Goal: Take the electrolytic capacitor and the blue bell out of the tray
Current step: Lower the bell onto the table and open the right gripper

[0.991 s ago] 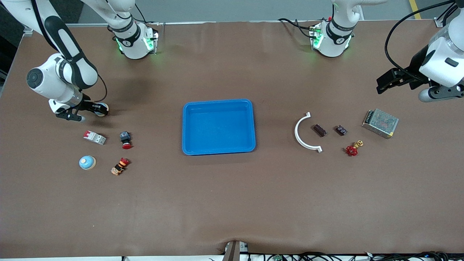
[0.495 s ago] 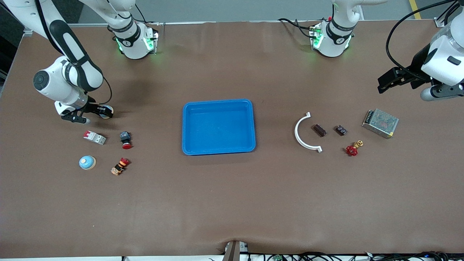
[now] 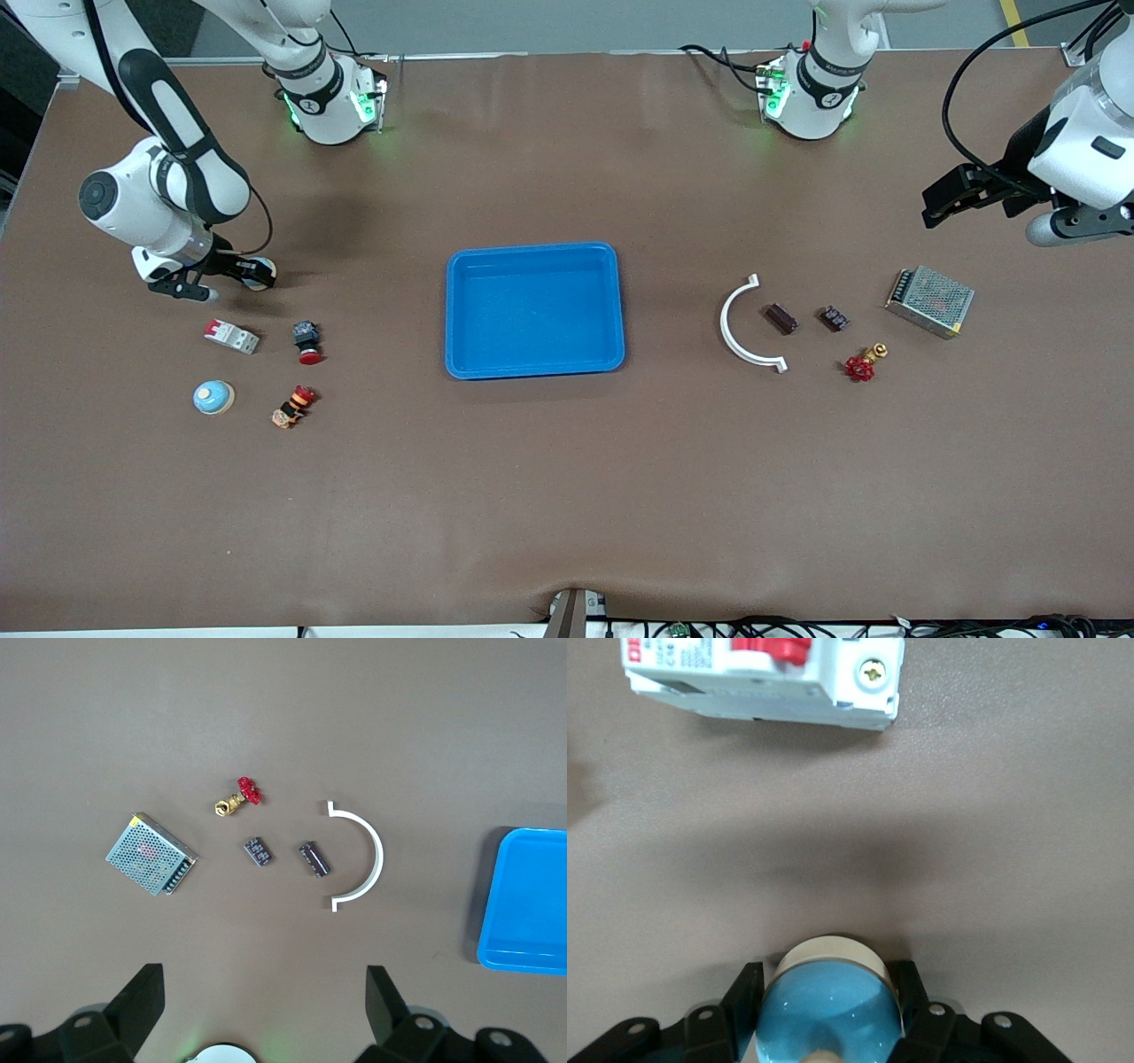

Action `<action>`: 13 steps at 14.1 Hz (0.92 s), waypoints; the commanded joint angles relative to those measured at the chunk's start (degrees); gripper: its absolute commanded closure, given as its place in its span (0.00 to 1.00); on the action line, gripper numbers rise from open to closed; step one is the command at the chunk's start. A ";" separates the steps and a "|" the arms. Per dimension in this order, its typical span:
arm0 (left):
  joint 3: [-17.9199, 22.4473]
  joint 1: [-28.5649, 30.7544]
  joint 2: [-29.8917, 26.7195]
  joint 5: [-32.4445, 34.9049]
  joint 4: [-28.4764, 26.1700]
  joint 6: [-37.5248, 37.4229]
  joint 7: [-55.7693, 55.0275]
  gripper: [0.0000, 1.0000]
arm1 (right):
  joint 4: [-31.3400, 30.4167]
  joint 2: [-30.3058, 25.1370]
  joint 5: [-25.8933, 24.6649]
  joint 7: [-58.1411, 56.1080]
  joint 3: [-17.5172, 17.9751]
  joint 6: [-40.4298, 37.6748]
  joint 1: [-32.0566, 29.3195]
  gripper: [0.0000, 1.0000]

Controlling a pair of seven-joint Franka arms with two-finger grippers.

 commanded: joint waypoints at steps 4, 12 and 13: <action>-0.23 0.28 -0.63 0.09 0.53 -1.12 0.67 0.00 | -0.35 1.25 1.35 -3.80 0.11 1.43 -2.29 1.00; -0.15 0.37 -0.54 0.09 0.62 -1.12 0.84 0.00 | 5.87 -3.75 1.43 -3.80 -0.07 -16.97 -2.46 0.00; -0.15 0.37 -0.54 0.09 0.62 -1.12 1.02 0.00 | 7.63 -5.42 1.43 -3.80 -0.16 -21.64 -2.46 0.00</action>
